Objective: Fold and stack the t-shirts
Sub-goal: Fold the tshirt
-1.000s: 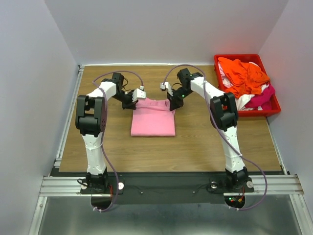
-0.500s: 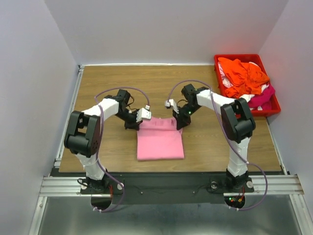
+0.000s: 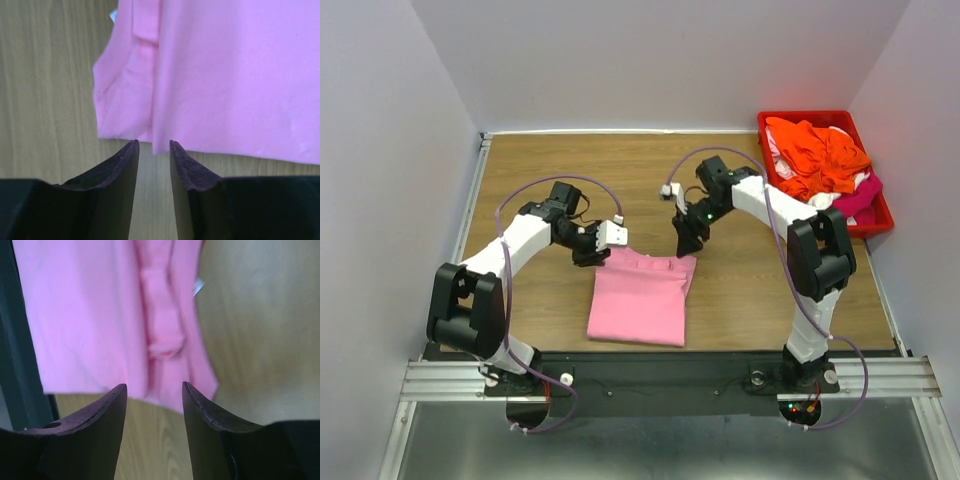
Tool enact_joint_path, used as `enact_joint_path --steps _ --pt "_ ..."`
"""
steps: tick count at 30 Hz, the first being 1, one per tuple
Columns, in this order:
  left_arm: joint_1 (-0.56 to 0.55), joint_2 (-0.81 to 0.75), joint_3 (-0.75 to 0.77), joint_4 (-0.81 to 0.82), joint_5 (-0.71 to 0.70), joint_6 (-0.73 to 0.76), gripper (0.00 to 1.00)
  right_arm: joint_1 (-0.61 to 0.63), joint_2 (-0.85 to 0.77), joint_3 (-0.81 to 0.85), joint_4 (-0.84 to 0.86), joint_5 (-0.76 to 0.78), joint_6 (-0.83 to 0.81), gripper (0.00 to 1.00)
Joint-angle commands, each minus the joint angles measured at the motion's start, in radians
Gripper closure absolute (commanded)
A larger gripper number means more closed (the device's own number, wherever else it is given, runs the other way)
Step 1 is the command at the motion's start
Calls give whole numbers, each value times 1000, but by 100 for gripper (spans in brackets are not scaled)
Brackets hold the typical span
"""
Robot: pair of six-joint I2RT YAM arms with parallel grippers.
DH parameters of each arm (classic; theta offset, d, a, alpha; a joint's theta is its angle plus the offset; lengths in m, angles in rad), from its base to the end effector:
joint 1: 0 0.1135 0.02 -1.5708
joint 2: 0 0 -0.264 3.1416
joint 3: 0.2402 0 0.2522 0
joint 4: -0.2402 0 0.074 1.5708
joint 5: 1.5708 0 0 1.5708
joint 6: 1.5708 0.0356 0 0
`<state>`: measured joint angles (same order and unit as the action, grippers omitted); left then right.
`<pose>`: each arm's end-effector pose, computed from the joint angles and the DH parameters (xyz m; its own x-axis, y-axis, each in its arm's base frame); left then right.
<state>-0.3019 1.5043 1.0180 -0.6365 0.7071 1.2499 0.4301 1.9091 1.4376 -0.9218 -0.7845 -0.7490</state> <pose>0.2708 -0.1086 0.2244 0.1980 0.6939 -0.6923 0.9727 -0.0518 0.2264 0.3264 0.1774 0.2071 -0.3771 -0.7032 -0.6028 -0.9083 0.1536 0.3890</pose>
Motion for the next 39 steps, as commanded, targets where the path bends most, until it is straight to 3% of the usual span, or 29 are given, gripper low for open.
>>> enact_joint_path --steps 1,6,10,26,35,39 --pt "-72 -47 31 53 31 -32 54 -13 79 170 70 -105 189 48" --pt "-147 -7 22 141 28 -93 54 12 182 241 230 -144 420 52" --pt "-200 34 2 268 8 -141 53 50 234 231 299 -102 503 51" --pt "-302 169 10 285 -23 -113 53 108 346 179 377 -70 514 48" --pt "-310 221 44 241 -40 -102 70 118 380 145 377 -58 488 53" --pt "-309 229 51 238 -38 -104 86 119 364 124 376 -47 470 52"
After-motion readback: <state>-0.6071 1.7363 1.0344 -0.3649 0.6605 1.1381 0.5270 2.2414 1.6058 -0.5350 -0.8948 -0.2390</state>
